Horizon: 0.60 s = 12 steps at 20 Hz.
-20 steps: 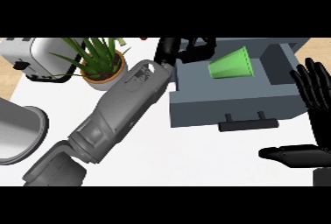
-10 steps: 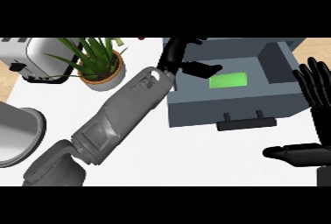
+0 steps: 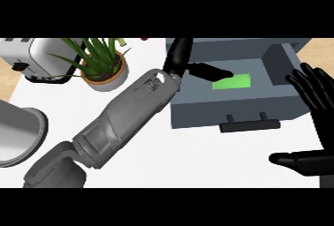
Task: Pick up the cup, place it into the drawer and close the drawer
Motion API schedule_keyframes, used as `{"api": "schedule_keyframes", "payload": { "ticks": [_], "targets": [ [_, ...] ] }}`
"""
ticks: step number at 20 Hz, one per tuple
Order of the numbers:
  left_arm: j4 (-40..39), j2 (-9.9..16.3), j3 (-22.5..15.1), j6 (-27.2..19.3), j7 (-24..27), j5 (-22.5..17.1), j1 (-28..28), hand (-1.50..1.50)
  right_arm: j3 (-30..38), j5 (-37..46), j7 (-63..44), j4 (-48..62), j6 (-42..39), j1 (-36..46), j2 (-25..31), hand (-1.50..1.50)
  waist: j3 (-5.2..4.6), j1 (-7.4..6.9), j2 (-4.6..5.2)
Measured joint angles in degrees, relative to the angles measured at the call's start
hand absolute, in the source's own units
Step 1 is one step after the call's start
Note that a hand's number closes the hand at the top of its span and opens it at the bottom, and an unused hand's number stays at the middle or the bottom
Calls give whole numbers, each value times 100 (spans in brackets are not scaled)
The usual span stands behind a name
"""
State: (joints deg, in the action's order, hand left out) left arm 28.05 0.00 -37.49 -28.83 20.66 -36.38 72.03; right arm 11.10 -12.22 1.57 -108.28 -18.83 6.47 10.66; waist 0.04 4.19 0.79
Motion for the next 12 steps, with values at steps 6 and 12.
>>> {"api": "schedule_keyframes", "payload": {
  "ticks": [6, 12],
  "targets": [
    [69, 17, 355, 66, 268, -164, 96, -150, -62, -68, -134, -439, -378, -231, 293, 150, -3, -179, -45],
    [446, 230, 686, 123, 50, -207, 46, -150, -218, 436, -266, -717, -687, -453, 679, 150, -5, -356, -87]
  ]
}}
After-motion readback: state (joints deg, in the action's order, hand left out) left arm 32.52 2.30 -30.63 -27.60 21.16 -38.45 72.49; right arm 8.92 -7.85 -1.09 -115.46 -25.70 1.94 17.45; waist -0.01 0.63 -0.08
